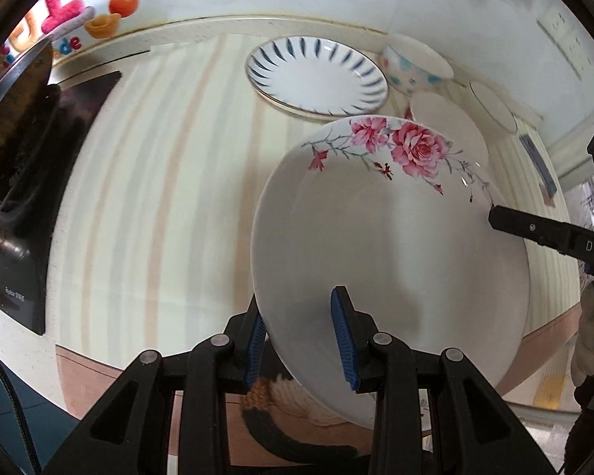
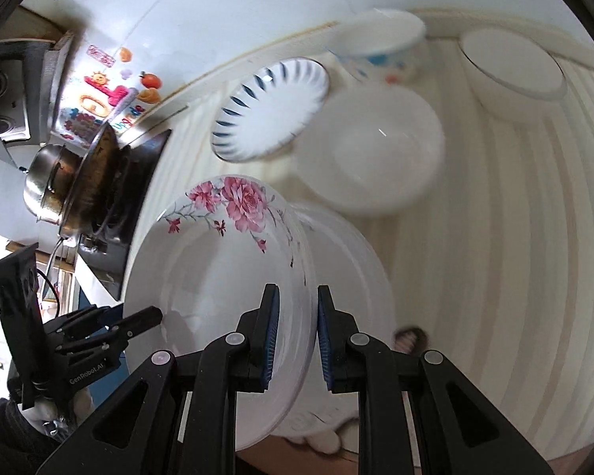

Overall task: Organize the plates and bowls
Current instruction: 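Carry the pink-flower plate with both tools onto the grey-flower plate and release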

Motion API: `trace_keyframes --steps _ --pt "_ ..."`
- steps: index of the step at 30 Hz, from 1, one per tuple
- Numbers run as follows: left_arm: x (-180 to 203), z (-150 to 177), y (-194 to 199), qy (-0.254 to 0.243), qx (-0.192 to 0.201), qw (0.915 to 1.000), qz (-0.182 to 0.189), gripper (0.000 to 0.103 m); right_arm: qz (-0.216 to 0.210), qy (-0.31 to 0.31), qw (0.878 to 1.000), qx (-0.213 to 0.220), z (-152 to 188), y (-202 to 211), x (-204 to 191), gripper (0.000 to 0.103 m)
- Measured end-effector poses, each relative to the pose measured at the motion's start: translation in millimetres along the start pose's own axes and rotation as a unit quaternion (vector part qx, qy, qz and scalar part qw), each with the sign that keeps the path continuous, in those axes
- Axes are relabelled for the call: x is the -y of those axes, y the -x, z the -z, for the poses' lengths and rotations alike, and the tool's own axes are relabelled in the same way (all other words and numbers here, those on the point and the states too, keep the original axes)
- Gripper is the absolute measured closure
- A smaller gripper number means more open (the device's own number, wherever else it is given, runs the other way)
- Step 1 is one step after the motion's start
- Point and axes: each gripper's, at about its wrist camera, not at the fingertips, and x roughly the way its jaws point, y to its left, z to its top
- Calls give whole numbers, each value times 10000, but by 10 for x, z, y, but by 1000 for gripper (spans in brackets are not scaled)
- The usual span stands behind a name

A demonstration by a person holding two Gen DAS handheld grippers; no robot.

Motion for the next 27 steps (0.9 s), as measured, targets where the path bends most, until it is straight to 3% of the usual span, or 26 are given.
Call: trace_keyframes --steps 11,27 --pt "169 112 -363 69 -348 9993 -64 73 -16 -312 9995 -103 234 -150 359 83" --pt "242 -12 -430 -108 -268 9984 -477 74 30 -297 9995 -118 247 -228 353 83"
